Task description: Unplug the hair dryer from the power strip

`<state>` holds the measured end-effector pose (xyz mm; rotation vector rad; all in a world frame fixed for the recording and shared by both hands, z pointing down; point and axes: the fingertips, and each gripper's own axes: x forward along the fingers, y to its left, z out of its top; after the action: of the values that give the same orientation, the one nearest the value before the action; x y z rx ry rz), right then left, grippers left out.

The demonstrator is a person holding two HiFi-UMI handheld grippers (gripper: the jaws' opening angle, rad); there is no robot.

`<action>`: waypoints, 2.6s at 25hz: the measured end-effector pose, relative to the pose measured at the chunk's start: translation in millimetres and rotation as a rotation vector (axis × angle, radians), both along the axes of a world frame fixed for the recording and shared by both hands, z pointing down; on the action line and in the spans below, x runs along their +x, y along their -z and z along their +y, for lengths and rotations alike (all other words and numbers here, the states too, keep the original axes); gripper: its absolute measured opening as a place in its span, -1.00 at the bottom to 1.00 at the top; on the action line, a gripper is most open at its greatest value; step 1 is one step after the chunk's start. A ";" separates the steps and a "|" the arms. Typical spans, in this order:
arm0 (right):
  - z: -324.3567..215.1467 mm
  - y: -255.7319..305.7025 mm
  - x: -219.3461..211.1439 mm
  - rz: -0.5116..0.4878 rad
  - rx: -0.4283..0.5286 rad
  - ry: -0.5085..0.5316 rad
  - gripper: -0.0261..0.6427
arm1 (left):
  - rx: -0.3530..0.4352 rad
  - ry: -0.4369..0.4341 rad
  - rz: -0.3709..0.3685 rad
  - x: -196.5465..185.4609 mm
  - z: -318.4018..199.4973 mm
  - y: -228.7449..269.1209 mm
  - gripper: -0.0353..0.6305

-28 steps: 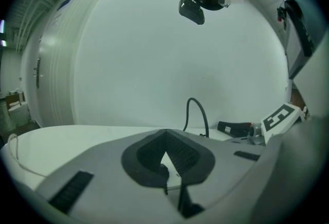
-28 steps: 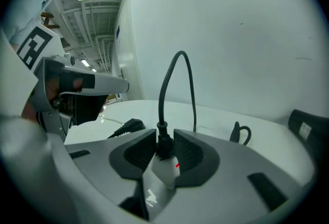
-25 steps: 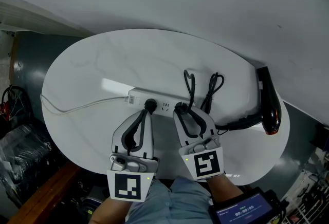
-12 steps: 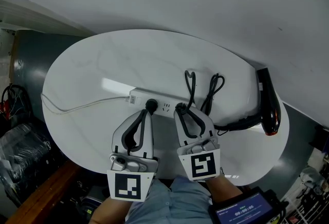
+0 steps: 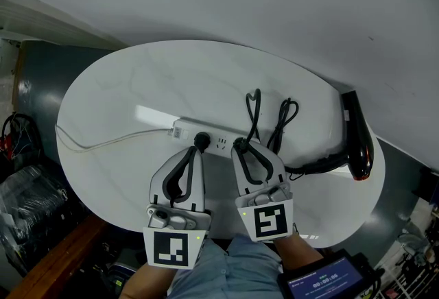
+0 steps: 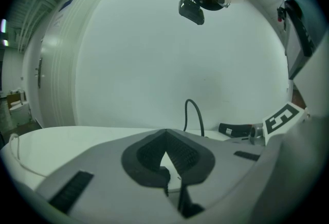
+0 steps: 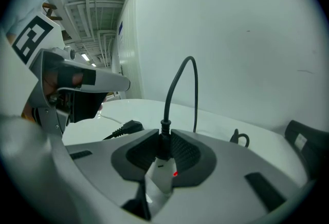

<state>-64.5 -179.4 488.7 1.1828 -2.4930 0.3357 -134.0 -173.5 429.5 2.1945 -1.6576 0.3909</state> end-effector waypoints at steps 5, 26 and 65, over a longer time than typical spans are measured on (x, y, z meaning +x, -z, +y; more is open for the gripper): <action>-14.4 26.6 5.0 -0.172 0.035 -0.158 -0.73 | 0.017 0.000 -0.003 -0.5 -2.1 4.7 -0.91; 38.7 4.0 81.5 -0.014 -0.128 -0.220 -0.68 | 0.120 -0.070 -0.013 43.2 25.2 47.4 -0.91; 102.1 229.4 84.0 -0.245 0.451 -0.002 -0.92 | 0.509 0.112 -0.073 62.4 118.4 187.8 -0.91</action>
<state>19.5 -77.3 259.4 1.3779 -2.8796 -0.0993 -71.6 -55.1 241.7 2.4362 -2.0906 0.0129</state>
